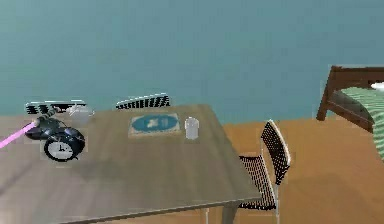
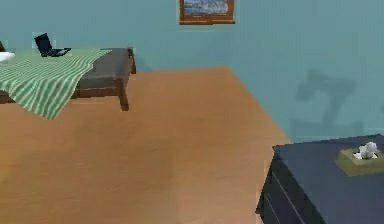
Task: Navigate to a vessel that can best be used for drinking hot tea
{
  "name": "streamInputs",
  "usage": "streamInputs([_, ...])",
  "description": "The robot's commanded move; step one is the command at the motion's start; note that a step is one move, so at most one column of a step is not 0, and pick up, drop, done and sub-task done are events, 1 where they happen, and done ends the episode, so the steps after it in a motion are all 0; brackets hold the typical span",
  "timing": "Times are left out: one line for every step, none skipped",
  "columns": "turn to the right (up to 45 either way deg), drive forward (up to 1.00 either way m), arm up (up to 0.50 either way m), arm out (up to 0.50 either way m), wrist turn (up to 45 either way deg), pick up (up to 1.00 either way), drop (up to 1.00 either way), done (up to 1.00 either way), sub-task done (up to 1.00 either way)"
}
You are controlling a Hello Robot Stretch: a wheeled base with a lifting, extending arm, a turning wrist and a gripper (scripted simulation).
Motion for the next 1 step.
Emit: streamInputs([0.0,0.0,0.0,0.0,0.0,0.0,0.0,1.0,0.0])
